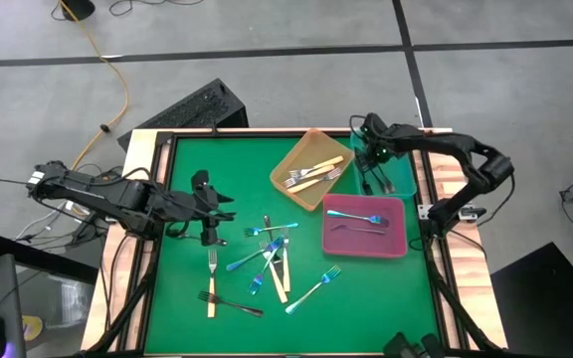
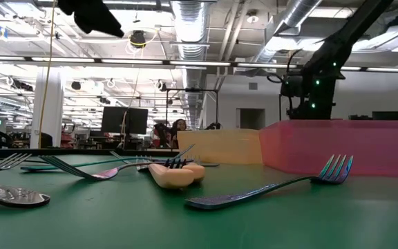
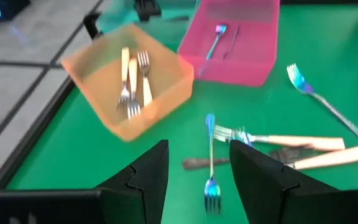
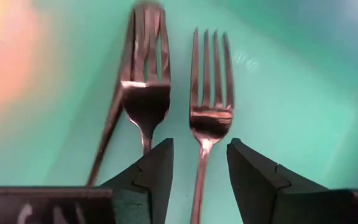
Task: Sort silverware by color (type)
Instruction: Put the blue fork into the pink bin
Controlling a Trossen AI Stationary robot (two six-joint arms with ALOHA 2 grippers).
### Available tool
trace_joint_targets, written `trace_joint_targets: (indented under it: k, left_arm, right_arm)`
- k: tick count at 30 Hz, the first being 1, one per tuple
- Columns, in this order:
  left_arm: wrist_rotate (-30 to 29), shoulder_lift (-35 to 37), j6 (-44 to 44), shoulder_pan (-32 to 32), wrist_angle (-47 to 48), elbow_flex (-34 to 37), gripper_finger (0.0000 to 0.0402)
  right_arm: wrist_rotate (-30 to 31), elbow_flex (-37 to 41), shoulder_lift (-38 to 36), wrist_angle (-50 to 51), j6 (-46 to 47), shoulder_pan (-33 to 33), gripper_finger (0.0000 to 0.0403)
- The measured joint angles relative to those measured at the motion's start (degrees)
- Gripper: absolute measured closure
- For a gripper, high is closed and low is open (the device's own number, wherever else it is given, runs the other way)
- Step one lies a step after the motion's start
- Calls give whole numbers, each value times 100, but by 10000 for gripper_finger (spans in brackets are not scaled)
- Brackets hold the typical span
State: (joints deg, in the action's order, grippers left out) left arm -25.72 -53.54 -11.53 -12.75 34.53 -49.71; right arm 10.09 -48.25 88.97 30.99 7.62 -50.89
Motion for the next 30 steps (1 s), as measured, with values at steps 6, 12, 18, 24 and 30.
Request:
trace_joint_targets:
  k: [6, 12, 18, 24, 30]
  left_arm:
    - [7, 0, -263, 0, 217, 10, 245]
    - [443, 0, -312, -7, 23, 263, 245]
    - [1225, -243, -273, -36, -657, 489, 246]
    - [1297, -1013, -170, -303, -1113, 496, 246]
    - [800, -1906, -1077, -487, -882, 435, 246]
  right_arm:
    - [4, -243, -525, 246, -17, -2, 232]
    - [-151, -245, -1300, 439, -11, 61, 232]
    - [-952, -245, -2392, 526, 307, 341, 236]
    - [-1175, -245, -3260, 577, 719, 1077, 237]
    - [-1154, -245, -3671, 913, 1053, 1973, 237]
